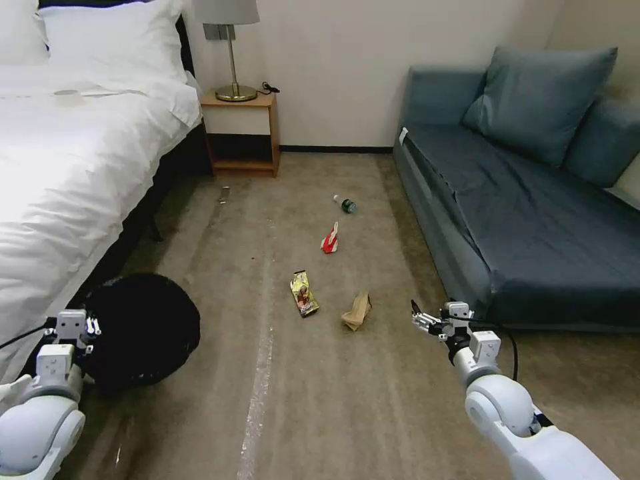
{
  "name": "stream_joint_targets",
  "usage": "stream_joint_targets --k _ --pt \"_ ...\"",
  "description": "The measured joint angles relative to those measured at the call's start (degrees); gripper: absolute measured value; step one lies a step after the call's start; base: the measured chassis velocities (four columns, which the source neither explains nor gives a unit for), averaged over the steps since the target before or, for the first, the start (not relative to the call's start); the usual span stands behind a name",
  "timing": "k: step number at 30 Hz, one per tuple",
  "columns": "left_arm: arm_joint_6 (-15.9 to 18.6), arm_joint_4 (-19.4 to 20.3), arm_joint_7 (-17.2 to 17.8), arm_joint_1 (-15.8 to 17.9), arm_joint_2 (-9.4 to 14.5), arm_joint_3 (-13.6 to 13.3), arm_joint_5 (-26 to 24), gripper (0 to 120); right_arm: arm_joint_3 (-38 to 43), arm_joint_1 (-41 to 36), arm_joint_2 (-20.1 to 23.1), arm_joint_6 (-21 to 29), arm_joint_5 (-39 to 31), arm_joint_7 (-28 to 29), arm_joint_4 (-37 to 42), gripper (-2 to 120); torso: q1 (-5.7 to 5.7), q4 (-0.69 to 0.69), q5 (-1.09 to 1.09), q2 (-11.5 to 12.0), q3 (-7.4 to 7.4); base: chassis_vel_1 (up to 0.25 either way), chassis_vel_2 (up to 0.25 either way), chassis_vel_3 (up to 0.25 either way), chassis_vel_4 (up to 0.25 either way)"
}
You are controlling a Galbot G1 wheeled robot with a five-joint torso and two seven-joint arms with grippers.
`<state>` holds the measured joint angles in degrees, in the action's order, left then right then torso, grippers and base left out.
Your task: Pick up the trash bin, then pick up the garbage on the floor and place it into the trash bin.
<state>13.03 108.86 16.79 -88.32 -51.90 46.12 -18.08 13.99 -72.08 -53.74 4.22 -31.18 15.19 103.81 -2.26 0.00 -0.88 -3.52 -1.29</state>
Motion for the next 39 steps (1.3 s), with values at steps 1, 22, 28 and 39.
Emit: stream_joint_targets --k 1,22,28,39 --pt "0.1 0.8 -0.3 -0.1 0.2 0.3 0.5 7 0.0 -0.2 0.2 -0.6 0.7 -0.5 0.0 100 0.0 -0.01 0.01 0.0 0.0 0.0 0.0 0.0 0.0" --pt "2.7 7.1 -1.5 2.5 4.4 0.0 1.1 7 -0.3 0.5 -0.4 -5.1 2.0 -4.6 -1.5 100 0.0 -0.02 0.01 0.0 0.0 0.0 0.0 0.0 0.0" --pt "2.7 7.1 -1.9 2.5 4.9 0.1 1.1 7 -0.3 0.9 -0.4 -5.2 1.2 -5.4 -1.7 100 0.0 -0.02 0.01 0.0 0.0 0.0 0.0 0.0 0.0" --pt "1.6 6.5 -3.8 2.5 5.4 0.1 0.9 7 -0.2 1.8 -0.4 -6.2 0.3 -7.0 -3.1 100 0.0 -0.02 0.01 0.0 0.0 0.0 0.0 0.0 0.0"
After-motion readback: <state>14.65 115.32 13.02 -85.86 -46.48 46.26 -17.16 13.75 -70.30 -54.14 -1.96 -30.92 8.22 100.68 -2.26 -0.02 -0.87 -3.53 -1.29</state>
